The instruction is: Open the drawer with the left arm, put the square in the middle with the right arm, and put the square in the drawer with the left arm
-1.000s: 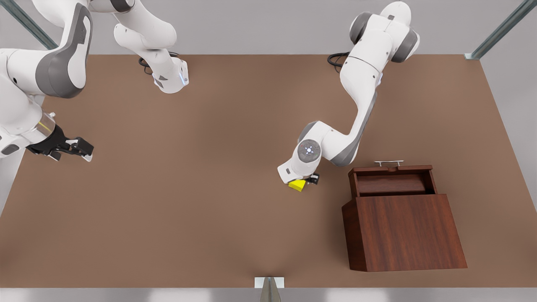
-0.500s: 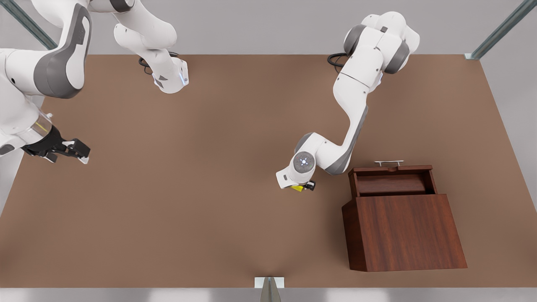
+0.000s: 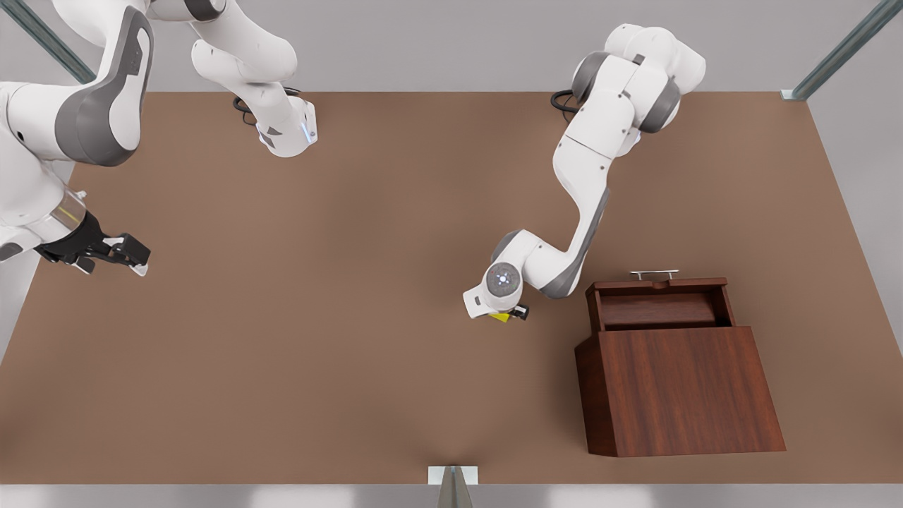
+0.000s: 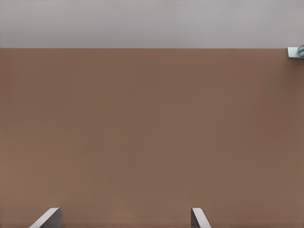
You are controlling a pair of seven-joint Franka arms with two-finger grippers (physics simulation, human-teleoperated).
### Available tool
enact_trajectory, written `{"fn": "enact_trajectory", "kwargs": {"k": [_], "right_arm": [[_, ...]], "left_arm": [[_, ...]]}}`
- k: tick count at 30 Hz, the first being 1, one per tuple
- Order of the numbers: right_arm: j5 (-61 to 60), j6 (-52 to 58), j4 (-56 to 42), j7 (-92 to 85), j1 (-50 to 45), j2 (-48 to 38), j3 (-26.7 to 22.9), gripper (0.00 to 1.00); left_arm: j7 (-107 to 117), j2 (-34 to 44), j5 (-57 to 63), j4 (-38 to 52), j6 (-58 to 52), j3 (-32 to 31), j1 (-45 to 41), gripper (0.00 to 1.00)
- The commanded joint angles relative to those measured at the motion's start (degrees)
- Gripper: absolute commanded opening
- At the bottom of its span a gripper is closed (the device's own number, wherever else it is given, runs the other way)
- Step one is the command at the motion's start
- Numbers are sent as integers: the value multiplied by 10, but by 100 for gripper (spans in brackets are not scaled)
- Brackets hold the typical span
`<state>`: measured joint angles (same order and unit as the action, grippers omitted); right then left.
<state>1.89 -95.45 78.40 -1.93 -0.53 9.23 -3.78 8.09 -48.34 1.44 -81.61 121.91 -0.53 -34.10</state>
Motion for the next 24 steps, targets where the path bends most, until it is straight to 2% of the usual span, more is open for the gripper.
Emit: {"fn": "enact_trajectory", "kwargs": {"k": [1,10,14,17,24], "right_arm": [[0,0,0,0,0,0,0,100],[0,0,0,0,0,0,0,100],[0,2,1,0,-2,0,0,100],[0,1,1,0,-1,0,0,100],[0,4,1,1,0,-1,0,100]], "left_arm": [[0,0,0,0,0,0,0,100],[-2,12,1,-42,29,1,-3,100],[-3,18,1,-42,23,1,-3,82],[-4,18,1,-41,23,1,-2,73],[-4,18,1,-38,24,1,-3,69]]}}
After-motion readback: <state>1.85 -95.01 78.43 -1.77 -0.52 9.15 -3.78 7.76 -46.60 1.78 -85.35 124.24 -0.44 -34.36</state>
